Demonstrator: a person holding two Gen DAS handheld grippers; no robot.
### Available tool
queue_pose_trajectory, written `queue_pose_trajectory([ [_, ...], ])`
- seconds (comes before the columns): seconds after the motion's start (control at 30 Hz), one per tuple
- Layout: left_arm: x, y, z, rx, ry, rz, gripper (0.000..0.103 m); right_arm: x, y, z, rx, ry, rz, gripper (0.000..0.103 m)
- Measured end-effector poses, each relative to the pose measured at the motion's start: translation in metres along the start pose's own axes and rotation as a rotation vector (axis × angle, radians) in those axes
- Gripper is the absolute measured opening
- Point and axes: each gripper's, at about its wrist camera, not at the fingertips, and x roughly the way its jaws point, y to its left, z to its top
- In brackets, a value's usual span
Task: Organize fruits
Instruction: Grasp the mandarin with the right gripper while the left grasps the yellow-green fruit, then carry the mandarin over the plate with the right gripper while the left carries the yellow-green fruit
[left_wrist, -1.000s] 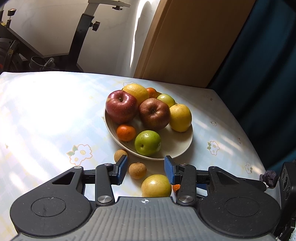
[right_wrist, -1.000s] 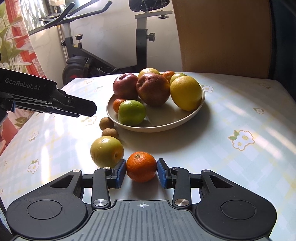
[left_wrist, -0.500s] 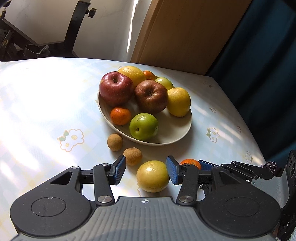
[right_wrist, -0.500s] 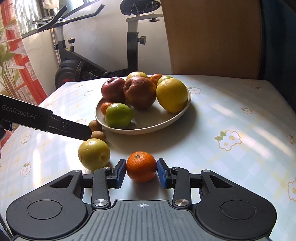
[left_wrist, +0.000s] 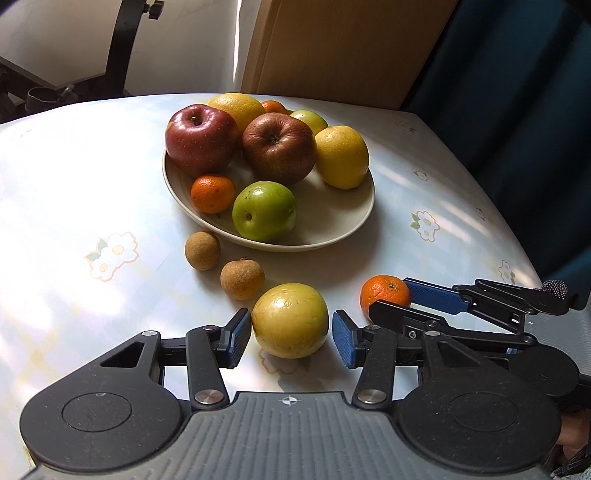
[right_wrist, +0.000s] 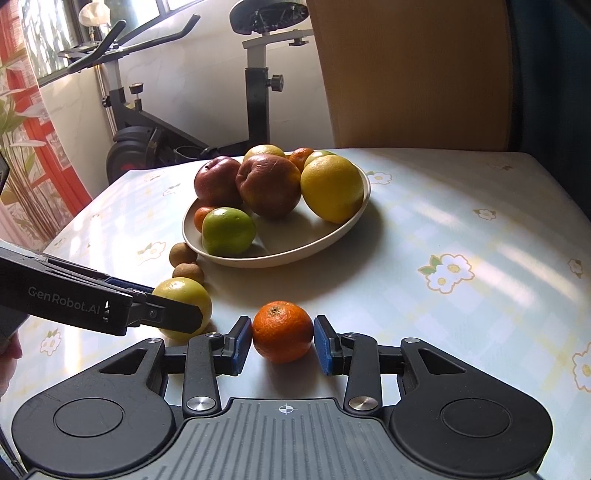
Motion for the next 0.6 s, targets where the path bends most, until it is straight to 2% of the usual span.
queue_pose_trajectory([
  [0.37,0.004,0.005,-0.003,-0.003,-0.003,-0.02,0.048,-0.001,0.0,-0.001,0.004,-0.002,0.002,0.033],
  [0.6,-0.012,-0.001,0.0,0.033,-0.073,-0.035,0.048,-0.006,-0.001,0.003,0.001,-0.029,0.009,0.033],
])
